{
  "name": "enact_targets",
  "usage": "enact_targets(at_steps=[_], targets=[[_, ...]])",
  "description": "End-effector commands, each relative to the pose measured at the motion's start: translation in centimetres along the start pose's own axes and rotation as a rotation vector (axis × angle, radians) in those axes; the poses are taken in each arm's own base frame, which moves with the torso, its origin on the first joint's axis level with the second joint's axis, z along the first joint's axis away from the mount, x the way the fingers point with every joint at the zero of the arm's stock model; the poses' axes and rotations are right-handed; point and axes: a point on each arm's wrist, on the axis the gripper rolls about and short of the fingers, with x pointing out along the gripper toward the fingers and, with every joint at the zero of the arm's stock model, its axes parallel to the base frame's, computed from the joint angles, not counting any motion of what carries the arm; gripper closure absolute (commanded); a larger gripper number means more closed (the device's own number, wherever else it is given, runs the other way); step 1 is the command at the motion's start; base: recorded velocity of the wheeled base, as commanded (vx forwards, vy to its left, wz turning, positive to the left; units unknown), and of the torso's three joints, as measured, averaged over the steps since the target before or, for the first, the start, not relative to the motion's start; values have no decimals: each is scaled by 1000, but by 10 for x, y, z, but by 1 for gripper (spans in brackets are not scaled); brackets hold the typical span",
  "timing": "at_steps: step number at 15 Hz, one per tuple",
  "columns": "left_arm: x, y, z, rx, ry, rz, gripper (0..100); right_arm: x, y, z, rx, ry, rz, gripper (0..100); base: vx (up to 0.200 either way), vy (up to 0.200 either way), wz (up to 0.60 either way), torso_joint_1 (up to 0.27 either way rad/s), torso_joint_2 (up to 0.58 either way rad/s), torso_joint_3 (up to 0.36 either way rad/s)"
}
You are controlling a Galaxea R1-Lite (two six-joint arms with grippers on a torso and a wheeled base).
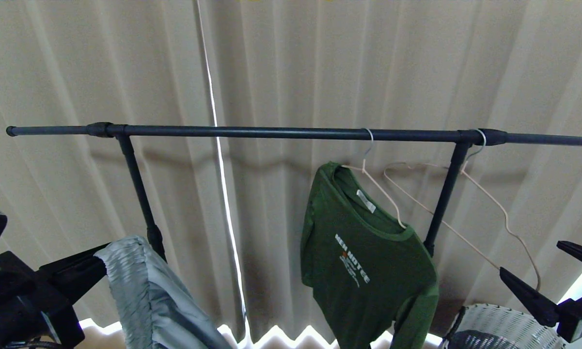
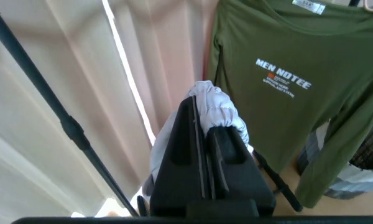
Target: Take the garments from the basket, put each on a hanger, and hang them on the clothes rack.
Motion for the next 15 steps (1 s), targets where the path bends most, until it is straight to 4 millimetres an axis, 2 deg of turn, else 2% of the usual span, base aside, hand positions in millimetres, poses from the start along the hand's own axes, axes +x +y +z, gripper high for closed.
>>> enact_targets(at_steps=[1,8,11,15], targets=[[0,0,0,4,1,1,100,0,0,0,0,-1,1,0,0,0,0,0,0,0],[-4,0,0,14,-11,2,100,-1,0,0,0,-3,-1,0,0,0,0,0,0,0],[-4,0,-2,14,-8,2,100,-1,0,0,0,-4,0,0,0,-200,0,-1,-1,2],[-4,0,-3,15,-4,1,100,0,0,0,0,-2,1,0,0,0,0,0,0,0]])
